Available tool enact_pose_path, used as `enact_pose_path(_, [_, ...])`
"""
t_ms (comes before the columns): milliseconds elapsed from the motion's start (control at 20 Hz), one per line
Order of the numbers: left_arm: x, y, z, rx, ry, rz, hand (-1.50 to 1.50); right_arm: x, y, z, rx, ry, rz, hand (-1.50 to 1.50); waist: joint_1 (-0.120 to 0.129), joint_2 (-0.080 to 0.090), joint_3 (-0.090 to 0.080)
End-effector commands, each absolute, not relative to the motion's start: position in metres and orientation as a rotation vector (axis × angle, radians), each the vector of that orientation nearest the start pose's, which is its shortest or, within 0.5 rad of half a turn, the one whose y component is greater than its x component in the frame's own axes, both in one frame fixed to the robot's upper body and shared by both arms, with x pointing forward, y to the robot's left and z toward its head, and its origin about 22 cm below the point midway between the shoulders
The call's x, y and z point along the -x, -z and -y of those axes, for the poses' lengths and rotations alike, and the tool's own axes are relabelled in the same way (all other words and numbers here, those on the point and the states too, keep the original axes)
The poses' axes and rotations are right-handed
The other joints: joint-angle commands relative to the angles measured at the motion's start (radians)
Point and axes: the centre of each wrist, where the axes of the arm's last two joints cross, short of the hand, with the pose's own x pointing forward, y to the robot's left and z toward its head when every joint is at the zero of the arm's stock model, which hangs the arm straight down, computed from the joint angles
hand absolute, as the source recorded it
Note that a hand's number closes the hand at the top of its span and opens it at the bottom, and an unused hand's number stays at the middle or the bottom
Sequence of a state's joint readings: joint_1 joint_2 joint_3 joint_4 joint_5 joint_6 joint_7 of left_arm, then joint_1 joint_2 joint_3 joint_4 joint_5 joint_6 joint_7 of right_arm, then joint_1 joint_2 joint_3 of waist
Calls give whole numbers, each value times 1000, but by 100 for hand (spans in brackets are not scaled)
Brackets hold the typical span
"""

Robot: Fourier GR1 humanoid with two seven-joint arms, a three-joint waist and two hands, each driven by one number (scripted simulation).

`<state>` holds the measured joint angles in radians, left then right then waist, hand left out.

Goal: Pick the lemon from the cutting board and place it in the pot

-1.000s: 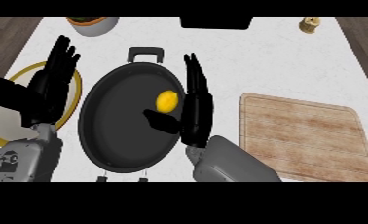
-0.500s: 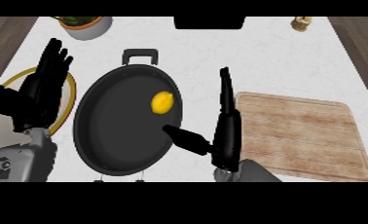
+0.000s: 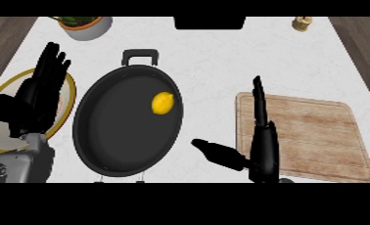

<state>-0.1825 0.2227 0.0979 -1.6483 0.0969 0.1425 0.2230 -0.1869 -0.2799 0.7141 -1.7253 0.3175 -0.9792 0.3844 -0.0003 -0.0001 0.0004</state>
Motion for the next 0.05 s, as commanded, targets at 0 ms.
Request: enact_pose_path(0, [-286,-86,-268,-204,-77,1606,0,-197,-41,135,419,-69,1724,-150,-3,0,0])
